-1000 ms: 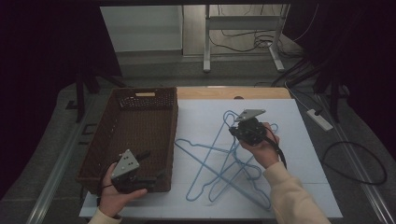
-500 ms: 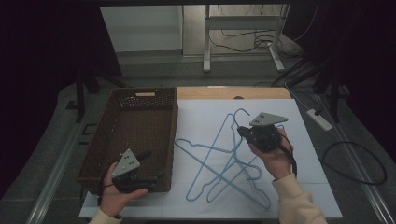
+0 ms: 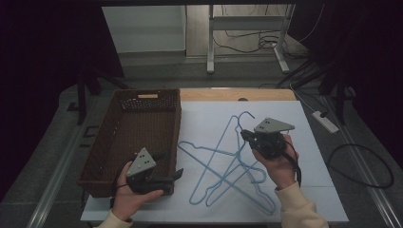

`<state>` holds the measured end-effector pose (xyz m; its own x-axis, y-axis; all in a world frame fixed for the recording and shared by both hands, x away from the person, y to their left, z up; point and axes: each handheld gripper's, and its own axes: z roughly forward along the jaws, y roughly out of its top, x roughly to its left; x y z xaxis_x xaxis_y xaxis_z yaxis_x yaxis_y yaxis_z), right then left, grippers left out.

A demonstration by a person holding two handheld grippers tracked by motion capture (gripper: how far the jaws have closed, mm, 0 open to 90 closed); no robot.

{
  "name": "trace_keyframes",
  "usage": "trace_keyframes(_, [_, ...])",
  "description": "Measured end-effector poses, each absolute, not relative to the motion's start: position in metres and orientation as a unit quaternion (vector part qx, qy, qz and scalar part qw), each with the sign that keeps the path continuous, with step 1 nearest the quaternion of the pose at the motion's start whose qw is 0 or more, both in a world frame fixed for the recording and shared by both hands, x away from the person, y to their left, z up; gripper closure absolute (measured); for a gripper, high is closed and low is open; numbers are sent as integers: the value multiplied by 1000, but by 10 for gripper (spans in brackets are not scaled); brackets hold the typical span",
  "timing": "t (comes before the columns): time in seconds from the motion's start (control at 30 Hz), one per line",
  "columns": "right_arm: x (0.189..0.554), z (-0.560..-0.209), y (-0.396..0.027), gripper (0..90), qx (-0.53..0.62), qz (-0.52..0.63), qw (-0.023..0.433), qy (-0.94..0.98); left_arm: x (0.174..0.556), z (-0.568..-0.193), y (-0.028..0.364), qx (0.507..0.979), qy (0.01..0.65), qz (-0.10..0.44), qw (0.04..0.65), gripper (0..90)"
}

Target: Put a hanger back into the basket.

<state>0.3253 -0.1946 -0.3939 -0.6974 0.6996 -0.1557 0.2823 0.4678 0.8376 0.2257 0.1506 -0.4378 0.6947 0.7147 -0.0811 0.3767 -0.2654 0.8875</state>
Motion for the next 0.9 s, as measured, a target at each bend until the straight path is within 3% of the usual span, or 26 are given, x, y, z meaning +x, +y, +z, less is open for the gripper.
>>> trace_keyframes(0.9, [319,-396,-185,865,297,430,241,817,259,-433,63,821,310,104,468,201])
